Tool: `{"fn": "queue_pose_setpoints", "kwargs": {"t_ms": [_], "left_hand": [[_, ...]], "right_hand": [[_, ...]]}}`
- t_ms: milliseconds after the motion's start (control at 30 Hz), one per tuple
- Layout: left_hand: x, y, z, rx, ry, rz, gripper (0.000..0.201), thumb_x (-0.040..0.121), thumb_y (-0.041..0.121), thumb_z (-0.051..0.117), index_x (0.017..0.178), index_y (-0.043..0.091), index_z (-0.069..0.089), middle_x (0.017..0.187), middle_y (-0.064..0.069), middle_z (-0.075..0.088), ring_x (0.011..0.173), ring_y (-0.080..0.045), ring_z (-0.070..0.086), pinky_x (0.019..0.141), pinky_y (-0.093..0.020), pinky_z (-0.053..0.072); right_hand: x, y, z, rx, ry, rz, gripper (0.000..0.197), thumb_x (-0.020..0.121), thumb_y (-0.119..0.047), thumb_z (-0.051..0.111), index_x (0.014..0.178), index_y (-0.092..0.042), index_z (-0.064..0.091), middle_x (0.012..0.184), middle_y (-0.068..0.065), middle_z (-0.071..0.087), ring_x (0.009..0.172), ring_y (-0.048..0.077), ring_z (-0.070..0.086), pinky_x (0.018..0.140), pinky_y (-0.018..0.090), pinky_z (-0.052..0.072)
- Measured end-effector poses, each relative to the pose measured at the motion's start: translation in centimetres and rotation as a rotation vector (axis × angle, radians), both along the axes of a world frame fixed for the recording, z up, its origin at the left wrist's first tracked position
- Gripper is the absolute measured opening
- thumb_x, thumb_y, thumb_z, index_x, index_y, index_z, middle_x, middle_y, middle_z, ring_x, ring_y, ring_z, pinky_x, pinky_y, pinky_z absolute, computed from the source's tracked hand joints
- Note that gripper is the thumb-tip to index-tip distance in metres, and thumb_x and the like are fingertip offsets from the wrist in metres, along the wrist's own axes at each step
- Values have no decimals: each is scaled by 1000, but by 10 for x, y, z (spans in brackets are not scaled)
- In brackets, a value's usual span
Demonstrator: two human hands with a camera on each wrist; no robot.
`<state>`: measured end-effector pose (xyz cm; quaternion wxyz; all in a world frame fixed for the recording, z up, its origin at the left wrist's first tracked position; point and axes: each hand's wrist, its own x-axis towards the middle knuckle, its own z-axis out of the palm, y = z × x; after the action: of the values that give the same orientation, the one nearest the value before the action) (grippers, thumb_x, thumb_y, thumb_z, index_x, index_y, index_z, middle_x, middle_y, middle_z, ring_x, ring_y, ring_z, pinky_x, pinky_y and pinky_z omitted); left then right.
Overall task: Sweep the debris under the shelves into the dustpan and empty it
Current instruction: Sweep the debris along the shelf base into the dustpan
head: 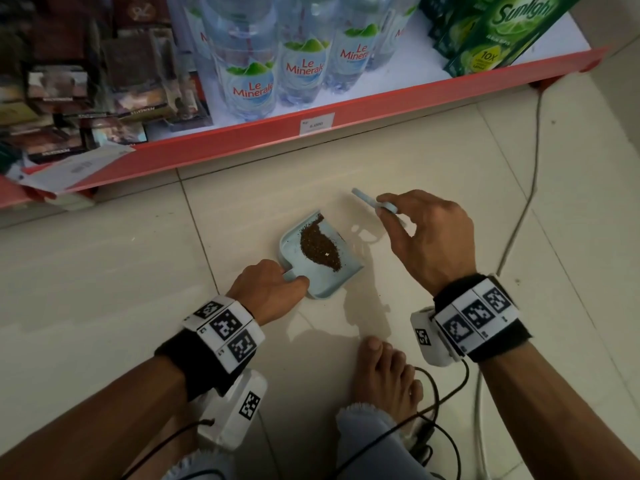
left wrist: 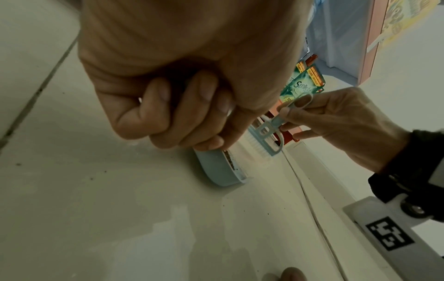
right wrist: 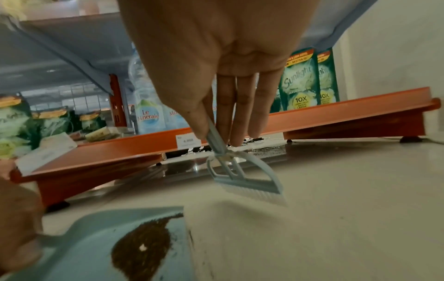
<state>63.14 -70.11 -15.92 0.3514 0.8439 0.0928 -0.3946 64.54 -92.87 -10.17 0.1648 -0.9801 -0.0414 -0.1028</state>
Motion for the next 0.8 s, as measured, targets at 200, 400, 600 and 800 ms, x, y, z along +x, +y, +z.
{"fn": "queue_pose_setpoints", "kwargs": {"t_ms": [200, 400, 600, 800], "left_hand": [[-2, 2, 1, 6, -1, 4, 38, 84, 42, 61, 61, 15, 49, 68, -3, 57, 74, -26, 60, 64, -29, 41], [-3, 4, 2, 19, -1, -7, 38, 85, 42, 60, 63, 14, 50, 70, -4, 58, 74, -26, 60, 65, -29, 42], [-2, 4, 3, 21, 4, -10, 38, 86, 42, 60, 64, 12, 51, 69, -3, 58, 72, -24, 59, 63, -28, 41], [-2, 7, 2, 37, 13, -12, 38, 84, 44, 60, 62, 14, 49, 68, -2, 57, 71, -24, 59, 65, -28, 42]], "right_hand": [[-22, 13, -7, 272, 188, 169, 18, 96, -25, 62, 103, -15, 76, 92, -3, 75, 73, 10, 69, 68, 23, 60], [-2, -4, -2, 277, -38, 28, 20, 95, -27, 64, 104, -14, 76, 95, -1, 76, 72, 11, 70, 65, 26, 61], [19, -13, -11, 47, 58, -18, 24, 98, -29, 57, 105, -16, 76, 88, 5, 73, 68, 26, 68, 59, 34, 54], [-5, 5, -6, 289, 216, 222, 20, 96, -29, 62, 104, -17, 75, 95, -4, 74, 78, 7, 69, 70, 25, 60]]}}
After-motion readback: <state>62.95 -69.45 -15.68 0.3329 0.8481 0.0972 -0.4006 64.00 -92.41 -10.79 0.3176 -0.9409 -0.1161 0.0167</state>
